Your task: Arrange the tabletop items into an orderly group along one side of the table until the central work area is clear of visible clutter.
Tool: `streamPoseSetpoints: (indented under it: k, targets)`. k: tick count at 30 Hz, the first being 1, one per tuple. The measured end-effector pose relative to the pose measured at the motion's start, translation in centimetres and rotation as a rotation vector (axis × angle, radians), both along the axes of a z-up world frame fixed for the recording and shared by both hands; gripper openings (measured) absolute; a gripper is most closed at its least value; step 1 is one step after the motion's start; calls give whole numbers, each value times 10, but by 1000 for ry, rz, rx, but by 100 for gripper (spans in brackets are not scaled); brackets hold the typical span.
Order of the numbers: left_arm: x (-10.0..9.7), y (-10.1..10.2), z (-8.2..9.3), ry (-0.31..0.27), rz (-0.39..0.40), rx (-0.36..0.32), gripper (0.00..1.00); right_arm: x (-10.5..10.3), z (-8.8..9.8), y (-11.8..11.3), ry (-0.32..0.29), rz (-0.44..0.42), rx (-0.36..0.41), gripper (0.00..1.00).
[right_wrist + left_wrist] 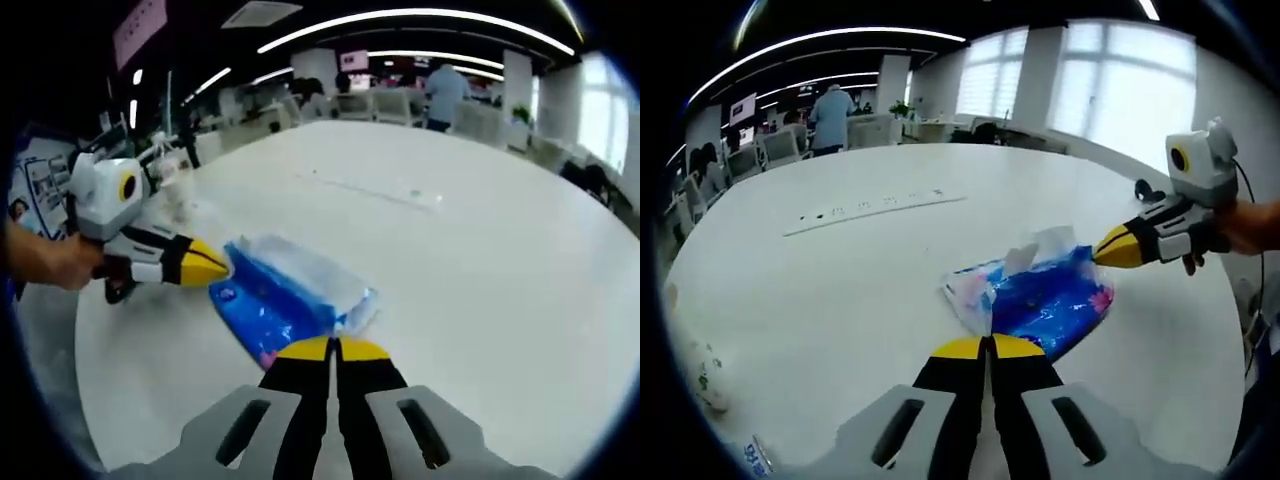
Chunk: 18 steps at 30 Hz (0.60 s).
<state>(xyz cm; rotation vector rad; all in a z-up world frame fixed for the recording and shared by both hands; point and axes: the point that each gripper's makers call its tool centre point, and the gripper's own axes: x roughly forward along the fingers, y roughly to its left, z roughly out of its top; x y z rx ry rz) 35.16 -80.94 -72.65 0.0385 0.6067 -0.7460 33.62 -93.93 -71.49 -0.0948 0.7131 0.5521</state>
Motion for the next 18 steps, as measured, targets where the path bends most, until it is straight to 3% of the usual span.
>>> streamPoseSetpoints:
  k: [10, 18]
  targets:
    - [1, 2, -3, 12, 11, 5, 8, 2, -1, 0, 12, -13, 19, 0]
    - [3, 9, 1, 8, 21, 15, 18, 0, 5, -5, 2, -17, 38, 9]
